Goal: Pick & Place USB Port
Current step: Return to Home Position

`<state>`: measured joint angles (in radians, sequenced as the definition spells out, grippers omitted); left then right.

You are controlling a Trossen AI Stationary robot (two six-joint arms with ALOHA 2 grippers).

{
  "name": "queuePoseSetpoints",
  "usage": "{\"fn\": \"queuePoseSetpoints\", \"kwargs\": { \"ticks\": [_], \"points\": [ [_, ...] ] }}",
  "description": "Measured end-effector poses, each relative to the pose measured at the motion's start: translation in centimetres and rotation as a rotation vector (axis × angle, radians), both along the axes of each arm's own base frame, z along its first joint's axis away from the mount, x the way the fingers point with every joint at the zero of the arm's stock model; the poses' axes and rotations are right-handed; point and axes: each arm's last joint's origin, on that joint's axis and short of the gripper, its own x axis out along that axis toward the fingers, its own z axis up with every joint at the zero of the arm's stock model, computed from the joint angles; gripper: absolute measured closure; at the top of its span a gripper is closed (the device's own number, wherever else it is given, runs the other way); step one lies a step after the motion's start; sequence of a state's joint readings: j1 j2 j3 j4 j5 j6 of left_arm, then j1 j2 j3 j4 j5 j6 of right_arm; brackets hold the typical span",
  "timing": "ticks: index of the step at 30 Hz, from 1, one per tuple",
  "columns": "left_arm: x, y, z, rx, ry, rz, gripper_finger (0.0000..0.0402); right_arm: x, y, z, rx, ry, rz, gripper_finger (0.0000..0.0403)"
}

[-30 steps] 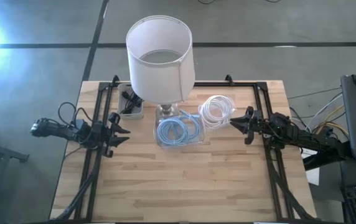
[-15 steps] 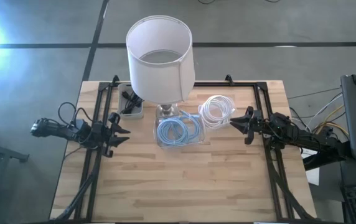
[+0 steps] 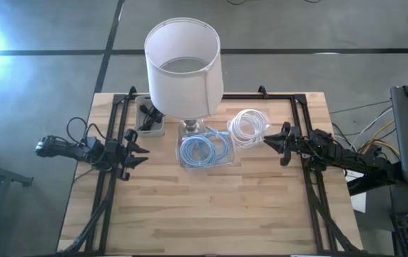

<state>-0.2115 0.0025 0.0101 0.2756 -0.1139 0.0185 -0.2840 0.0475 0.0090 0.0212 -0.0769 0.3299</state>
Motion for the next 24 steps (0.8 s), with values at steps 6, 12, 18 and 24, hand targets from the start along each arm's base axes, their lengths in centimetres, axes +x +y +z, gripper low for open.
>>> {"fn": "queuePoseSetpoints", "kwargs": {
  "ticks": [6,12,18,24],
  "points": [
    [0.0,-0.01,0.01,0.0,0.0,-0.001,0.0291,0.0,0.0,0.0,0.0,0.0,0.0,0.032],
    [0.0,0.0,0.01,0.0,0.0,0.0,0.0291,0.0,0.0,0.0,0.0,0.0,0.0,0.0314],
    [0.0,0.0,0.01,0.0,0.0,0.0,0.0291,0.0,0.0,0.0,0.0,0.0,0.0,0.0313],
    [-0.01,0.0,0.03,0.0,-0.001,0.0,0.0291,0.0,0.0,0.0,0.0,0.0,0.0,0.0324]
  ]
}}
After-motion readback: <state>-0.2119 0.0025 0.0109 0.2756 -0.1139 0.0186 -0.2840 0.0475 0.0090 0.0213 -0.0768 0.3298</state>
